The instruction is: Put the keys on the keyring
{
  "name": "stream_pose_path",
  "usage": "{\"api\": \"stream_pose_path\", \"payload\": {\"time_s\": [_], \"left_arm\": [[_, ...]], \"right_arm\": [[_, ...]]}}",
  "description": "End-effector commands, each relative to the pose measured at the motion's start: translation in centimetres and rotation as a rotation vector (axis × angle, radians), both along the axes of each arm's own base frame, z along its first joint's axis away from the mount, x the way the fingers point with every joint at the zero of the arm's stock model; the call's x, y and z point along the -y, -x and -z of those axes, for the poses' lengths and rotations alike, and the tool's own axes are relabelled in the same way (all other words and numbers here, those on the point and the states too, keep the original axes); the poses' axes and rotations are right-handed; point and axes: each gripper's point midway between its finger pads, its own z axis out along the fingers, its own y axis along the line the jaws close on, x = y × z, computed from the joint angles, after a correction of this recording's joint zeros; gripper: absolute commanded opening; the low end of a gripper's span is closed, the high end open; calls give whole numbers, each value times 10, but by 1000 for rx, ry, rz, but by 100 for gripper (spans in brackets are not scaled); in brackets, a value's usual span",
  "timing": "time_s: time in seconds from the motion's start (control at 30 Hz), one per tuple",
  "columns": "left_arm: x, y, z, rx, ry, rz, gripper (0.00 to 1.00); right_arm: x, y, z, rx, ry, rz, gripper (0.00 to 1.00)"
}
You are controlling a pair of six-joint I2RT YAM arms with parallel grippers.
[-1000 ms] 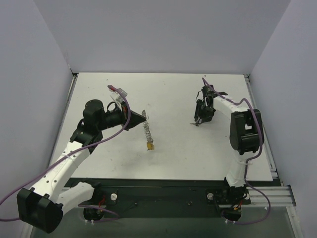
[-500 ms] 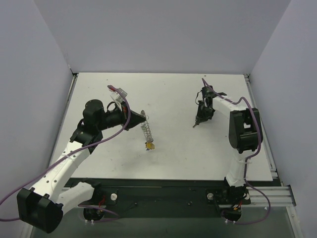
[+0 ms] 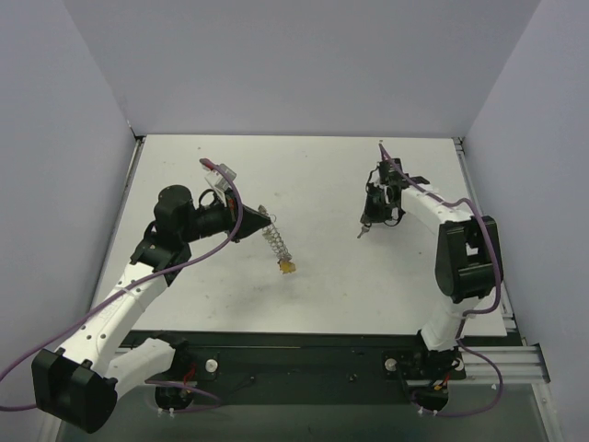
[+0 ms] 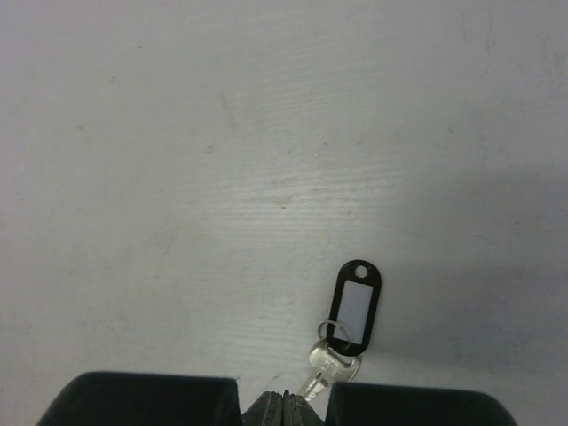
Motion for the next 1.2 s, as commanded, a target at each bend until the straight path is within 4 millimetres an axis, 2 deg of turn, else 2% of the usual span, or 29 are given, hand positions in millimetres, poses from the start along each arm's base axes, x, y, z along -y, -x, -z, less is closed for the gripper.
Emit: {"api": "stream_pose_path", "payload": {"time_s": [0.0, 0.03, 0.1, 0.2, 0.23, 0.27, 0.33, 0.43, 0.57, 0.73, 0.9, 1.17], "left_arm": [[-1, -2, -25, 99, 45, 2, 0], [-1, -2, -26, 102, 45, 2, 0], [-1, -2, -26, 105, 45, 3, 0], [-1, -1, -25, 103, 46, 2, 0], [-2, -1, -25, 103, 46, 2, 0], [-2, -1, -25, 105, 45, 2, 0], [-2, 0, -25, 106, 45, 1, 0], [-2, -1, -23, 99, 44, 2, 0], [-1, -2, -22, 96, 44, 4, 0], [0, -3, -20, 86, 45, 9, 0], [1, -4, -19, 86, 45, 11, 0], [1, -4, -19, 83, 48, 15, 0]], "right_arm": [[-27, 6, -37, 109, -75, -93, 0], [-31, 7, -42, 126, -78, -106, 0], [-35, 11, -41, 131, -59, -126, 0], [-26, 9, -35, 130, -6, -95, 1], [-20, 6, -32, 127, 10, -76, 22], [-16, 5, -30, 128, 21, -63, 30], [-5, -2, -27, 134, 61, -31, 44], [3, -6, -20, 117, 88, -11, 49], [10, -15, -10, 98, 113, 9, 50], [12, -16, 9, 55, 130, 18, 49], [10, -20, 13, 57, 127, 19, 47], [11, -30, 8, 96, 127, 33, 45]]}}
